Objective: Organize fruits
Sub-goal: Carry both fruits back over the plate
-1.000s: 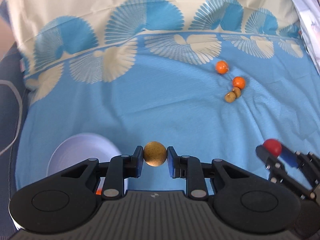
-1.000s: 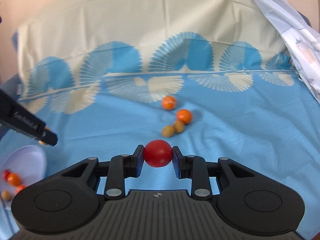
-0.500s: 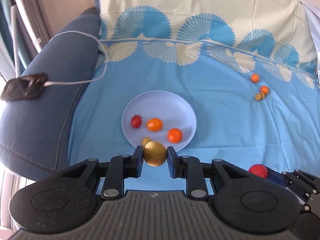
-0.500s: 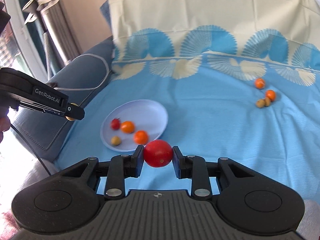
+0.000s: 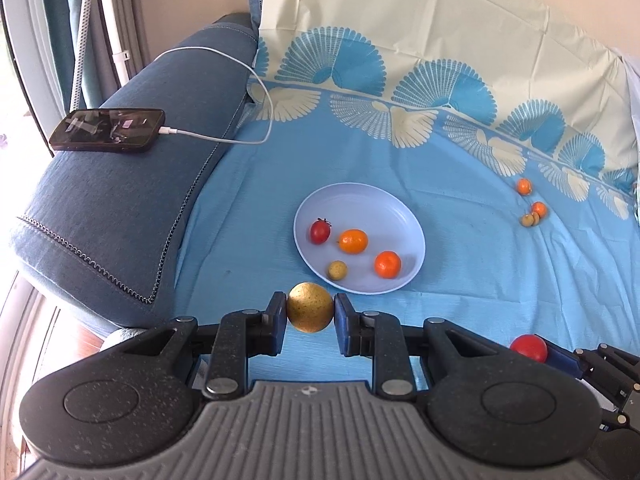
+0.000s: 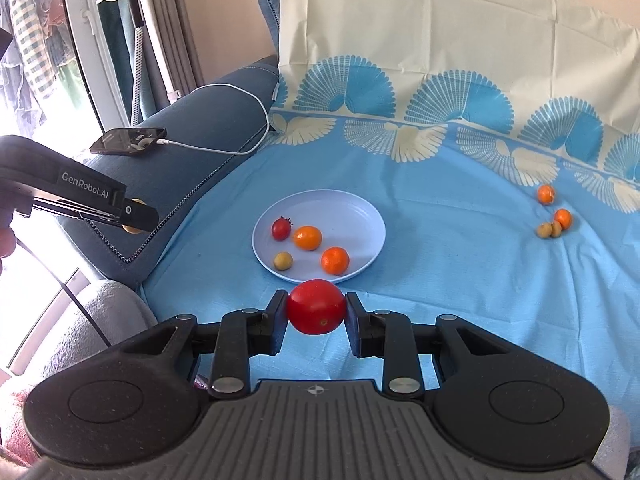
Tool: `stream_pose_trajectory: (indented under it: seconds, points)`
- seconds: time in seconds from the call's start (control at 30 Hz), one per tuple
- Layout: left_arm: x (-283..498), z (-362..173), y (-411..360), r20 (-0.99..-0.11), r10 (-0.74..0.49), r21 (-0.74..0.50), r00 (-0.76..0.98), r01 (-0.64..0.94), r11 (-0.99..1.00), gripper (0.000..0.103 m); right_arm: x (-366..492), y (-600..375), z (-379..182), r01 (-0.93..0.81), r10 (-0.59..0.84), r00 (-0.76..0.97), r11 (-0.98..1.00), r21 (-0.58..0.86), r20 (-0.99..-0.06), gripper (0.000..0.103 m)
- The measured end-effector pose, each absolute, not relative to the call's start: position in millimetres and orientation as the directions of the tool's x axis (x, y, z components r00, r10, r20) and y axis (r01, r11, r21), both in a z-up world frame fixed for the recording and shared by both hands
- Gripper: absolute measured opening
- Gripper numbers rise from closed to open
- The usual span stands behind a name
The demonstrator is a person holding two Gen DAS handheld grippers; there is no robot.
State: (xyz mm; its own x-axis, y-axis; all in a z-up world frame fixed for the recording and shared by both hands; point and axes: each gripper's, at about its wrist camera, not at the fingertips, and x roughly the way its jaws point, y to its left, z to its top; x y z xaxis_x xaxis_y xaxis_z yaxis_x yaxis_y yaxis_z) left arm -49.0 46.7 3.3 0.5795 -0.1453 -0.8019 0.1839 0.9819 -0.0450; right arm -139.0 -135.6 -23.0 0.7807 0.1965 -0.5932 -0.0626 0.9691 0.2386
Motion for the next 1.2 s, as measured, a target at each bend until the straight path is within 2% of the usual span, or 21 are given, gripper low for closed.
stream_pose_trajectory:
  seconds: [1.2]
  points:
    - [-27.3, -9.4, 44.8, -0.822, -0.139, -0.053, 0.552, 0.169, 0.984, 0.028, -131.3, -136.2, -28.4, -0.038, 0.171, 0.779, 0.973, 0.227, -0.603, 0.031]
